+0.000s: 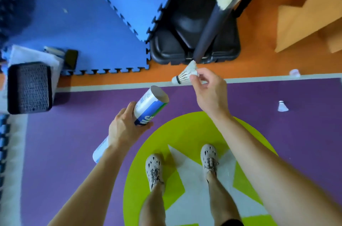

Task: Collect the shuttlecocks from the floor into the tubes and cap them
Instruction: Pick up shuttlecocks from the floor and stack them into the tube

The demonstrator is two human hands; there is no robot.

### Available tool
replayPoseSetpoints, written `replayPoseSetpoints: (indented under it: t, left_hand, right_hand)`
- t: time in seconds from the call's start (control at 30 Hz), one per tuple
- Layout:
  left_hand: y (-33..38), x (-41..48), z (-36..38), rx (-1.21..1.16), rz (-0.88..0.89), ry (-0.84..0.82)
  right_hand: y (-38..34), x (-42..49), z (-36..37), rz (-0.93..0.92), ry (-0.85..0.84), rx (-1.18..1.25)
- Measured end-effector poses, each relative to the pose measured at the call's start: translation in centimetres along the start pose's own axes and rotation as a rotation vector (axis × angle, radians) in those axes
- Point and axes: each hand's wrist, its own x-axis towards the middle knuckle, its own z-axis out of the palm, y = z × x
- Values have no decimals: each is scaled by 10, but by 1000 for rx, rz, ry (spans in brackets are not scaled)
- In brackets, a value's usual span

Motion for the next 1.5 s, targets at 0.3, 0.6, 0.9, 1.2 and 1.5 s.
replayPoseSetpoints:
  t: [0.3, 0.6, 0.9, 1.2, 1.5]
  left_hand:
    - [107, -43, -121, 124, 260, -20]
    - [226, -91, -82, 283, 588, -143]
    - [398, -185, 23, 268, 944, -299]
    - [533, -249, 97, 333, 1082, -451]
    - [649, -267, 171, 357, 1288, -561]
  right_hand:
    - [-123, -86, -84, -31, -321, -32]
    - [-80, -147, -233, 194, -281, 57]
    - [18, -248, -405, 388, 4, 162]
    - [133, -350, -534, 607, 571, 450]
    - [231, -445, -592, 1089, 465, 18]
